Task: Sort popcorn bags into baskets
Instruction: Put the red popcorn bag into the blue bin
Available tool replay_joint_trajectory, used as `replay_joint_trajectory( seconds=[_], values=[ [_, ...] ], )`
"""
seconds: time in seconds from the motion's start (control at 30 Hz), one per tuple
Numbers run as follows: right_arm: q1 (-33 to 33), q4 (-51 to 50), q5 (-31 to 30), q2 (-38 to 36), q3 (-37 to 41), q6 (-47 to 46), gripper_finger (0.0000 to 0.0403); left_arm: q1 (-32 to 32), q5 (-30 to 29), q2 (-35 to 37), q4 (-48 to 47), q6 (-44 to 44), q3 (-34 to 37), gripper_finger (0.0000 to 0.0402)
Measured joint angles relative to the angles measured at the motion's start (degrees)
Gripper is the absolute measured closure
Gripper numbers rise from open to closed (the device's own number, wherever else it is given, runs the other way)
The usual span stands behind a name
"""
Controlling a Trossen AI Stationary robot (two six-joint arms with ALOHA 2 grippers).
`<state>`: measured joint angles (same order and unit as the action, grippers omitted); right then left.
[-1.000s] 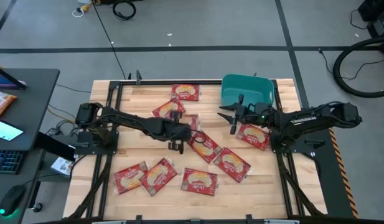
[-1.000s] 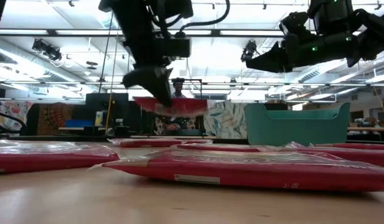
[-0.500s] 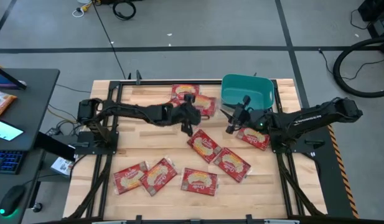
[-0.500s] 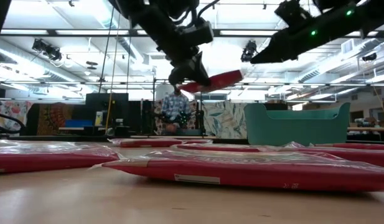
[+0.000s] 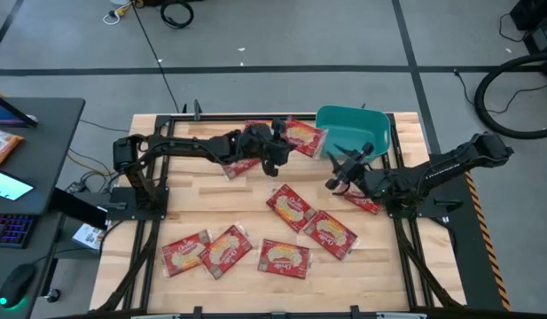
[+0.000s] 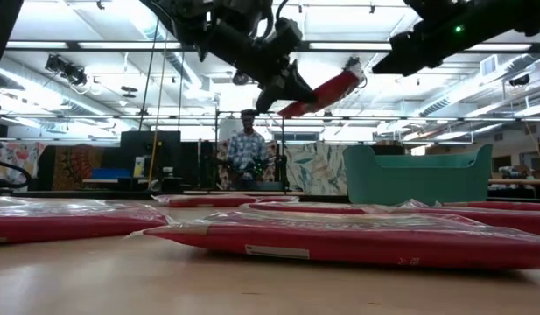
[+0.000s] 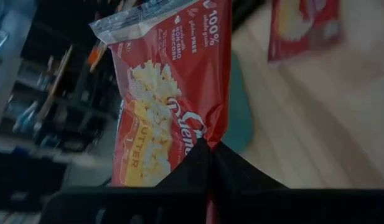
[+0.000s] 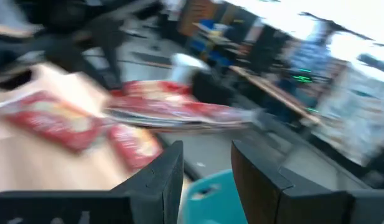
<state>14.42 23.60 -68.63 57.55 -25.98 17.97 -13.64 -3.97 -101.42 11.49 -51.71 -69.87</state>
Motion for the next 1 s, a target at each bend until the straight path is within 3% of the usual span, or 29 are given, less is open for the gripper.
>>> replay_joint_trajectory(
  seconds=[0.2,0.33,0.47,0.77,1.0],
  values=[
    [3.4,8.2,-3.2,-0.2,0.0,5.3,0.0263,-1.8,6.9,-4.6,15.5,4.3,-0.1,0.0391],
    [6.3,11.6,-11.5,-1.1,-2.7,11.6,0.0263,-1.5,7.2,-9.8,21.0,5.2,-1.1,0.0391],
    [8.8,11.5,-15.3,-1.2,-6.1,16.9,0.0263,-0.5,7.0,-15.7,17.6,9.0,-8.3,0.0391],
    [10.1,11.5,-20.4,-1.7,-7.1,19.7,0.0263,0.7,5.7,-27.3,-1.8,12.5,-31.8,0.0391],
    [10.7,11.5,-21.4,-1.9,-7.1,19.4,0.0263,0.4,3.4,-32.4,-0.3,11.8,-38.6,0.0391]
  ],
)
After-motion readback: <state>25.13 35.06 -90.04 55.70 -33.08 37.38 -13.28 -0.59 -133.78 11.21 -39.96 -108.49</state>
